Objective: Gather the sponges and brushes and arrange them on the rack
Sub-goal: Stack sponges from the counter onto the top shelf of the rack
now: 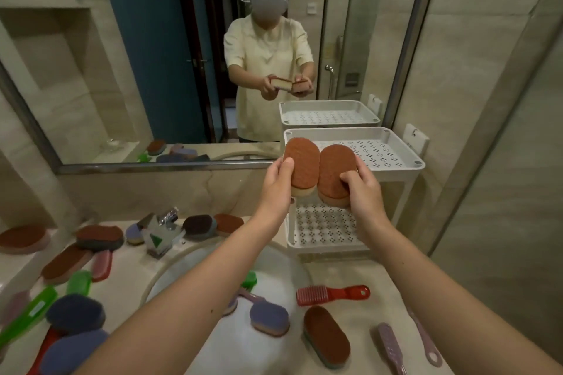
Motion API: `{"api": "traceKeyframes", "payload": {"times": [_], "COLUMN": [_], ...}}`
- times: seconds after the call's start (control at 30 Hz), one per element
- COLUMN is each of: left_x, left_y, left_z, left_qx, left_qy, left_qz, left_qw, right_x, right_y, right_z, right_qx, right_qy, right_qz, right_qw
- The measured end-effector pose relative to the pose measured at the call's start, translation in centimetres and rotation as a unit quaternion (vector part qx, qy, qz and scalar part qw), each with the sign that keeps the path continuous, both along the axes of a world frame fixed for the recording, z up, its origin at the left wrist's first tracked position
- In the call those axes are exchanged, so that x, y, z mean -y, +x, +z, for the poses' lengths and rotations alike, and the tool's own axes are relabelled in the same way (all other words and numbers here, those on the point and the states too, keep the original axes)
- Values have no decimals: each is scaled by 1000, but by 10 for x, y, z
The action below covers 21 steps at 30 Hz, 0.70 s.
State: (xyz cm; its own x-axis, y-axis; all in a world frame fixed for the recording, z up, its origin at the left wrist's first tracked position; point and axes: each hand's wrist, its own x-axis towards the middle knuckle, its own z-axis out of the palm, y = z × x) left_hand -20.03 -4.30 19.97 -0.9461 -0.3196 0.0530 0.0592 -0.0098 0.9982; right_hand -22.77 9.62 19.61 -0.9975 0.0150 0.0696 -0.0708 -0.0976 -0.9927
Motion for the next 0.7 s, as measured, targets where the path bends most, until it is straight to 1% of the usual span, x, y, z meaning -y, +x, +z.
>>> {"api": "traceKeyframes", "payload": {"times": [0.07,0.17,0.23,0.37,0.47,0.57,0.63,0.7], "left_x": [7,13,11,5,1,-4,-6,-7], "left_y": [-17,-40,-55,-86,-107,-126,-138,-149], "left_z": [2,9,15,23,27,22,16,9], "left_qx": [-2,-38,-41,-2,9,27,54,87], "left_qy": [-25,-54,-75,-175,-217,-265,-309,-363], "left_qz": [-20,-51,-67,-65,-76,-58,-40,-18], "left_qw": [999,996,994,982,973,962,949,928], "right_x": [1,-3,-6,-10,-13,-16,-19,-19], "right_y": [-16,-39,-55,-95,-125,-156,-177,-193], "right_z": [6,15,20,26,22,14,8,4], "right_qx": [-11,-18,-18,-7,20,50,59,75], "right_qy": [16,32,38,54,88,110,139,158], "right_qz": [-22,-46,-52,-57,-33,-4,13,32], "right_qw": [1000,998,998,997,995,993,988,984]}}
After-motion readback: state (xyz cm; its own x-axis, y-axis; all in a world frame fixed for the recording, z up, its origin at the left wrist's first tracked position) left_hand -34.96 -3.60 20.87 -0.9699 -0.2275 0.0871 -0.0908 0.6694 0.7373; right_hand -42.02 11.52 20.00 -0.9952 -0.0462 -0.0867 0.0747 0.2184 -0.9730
